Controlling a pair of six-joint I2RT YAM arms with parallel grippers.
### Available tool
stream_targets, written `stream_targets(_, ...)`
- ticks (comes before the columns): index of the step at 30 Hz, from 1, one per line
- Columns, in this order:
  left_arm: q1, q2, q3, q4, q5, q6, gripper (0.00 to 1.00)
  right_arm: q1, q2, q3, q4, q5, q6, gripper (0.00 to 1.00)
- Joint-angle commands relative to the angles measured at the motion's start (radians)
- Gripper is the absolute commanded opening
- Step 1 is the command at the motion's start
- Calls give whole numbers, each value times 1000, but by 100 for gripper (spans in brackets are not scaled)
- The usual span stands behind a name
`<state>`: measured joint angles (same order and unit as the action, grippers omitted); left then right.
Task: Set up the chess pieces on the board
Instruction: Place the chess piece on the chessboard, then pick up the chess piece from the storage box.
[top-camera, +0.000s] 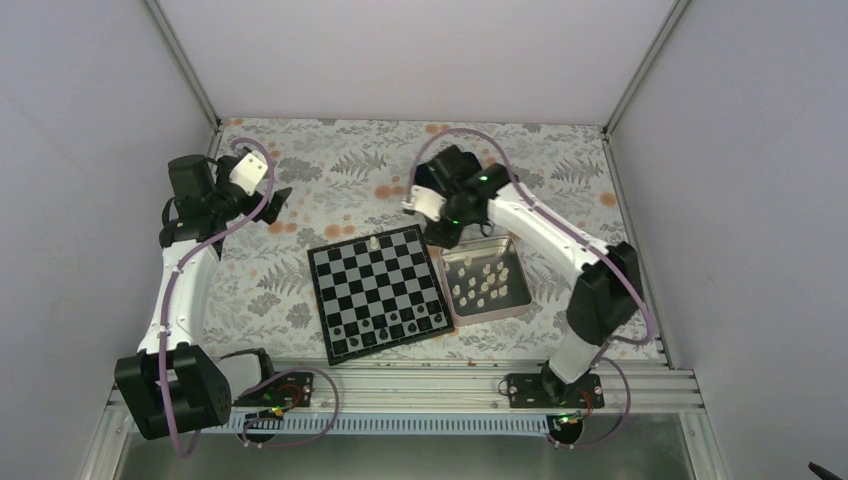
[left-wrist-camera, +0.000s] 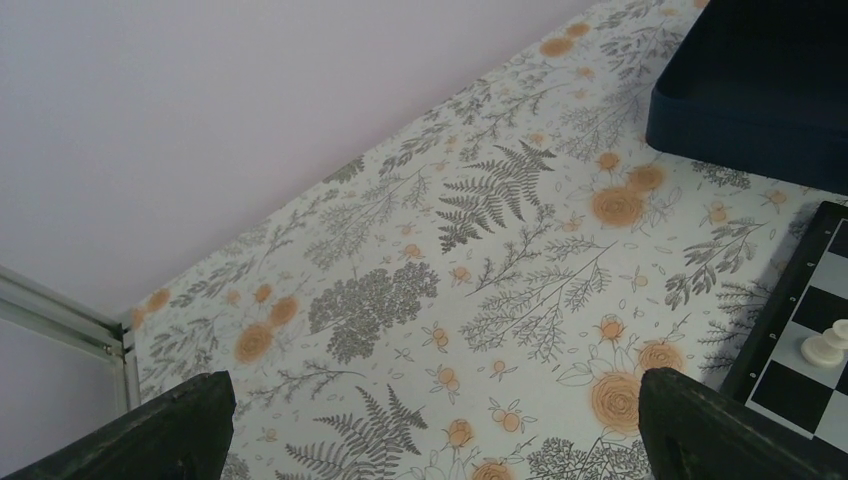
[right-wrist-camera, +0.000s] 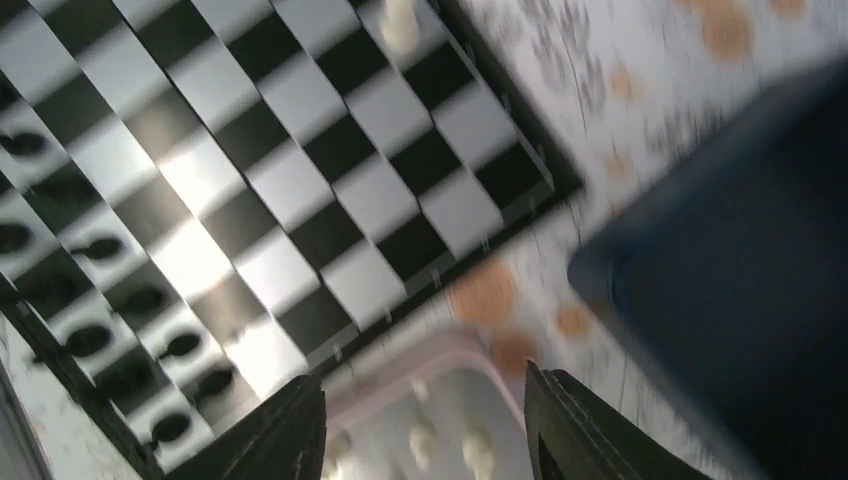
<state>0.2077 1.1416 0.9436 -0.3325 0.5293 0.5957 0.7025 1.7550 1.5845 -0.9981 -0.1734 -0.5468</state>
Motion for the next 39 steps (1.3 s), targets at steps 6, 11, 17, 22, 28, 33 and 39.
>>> stream_targets(6,7,36,45,4,114,-10,100,-202,-150,-317,40,14,-9,42)
stream_targets(11,7,49,53,-7,120,-11,100,-243,-117,-359,91,-13,-19,40)
stream_targets(17,7,37,50,-20,115,1,100,-269,-46,-385,127,-21,-29,37)
stream_targets(22,7,45,51,-20,119,-1,100,-277,-10,-396,151,-13,-37,37)
stream_targets(28,7,48,46,-13,123,-1,100,-282,13,-390,165,-28,-42,35)
stream_targets(33,7,53,42,-13,122,3,100,-282,45,-390,174,-31,-39,33)
stream_targets(39,7,55,43,-16,125,10,100,-282,50,-393,184,-42,-38,28)
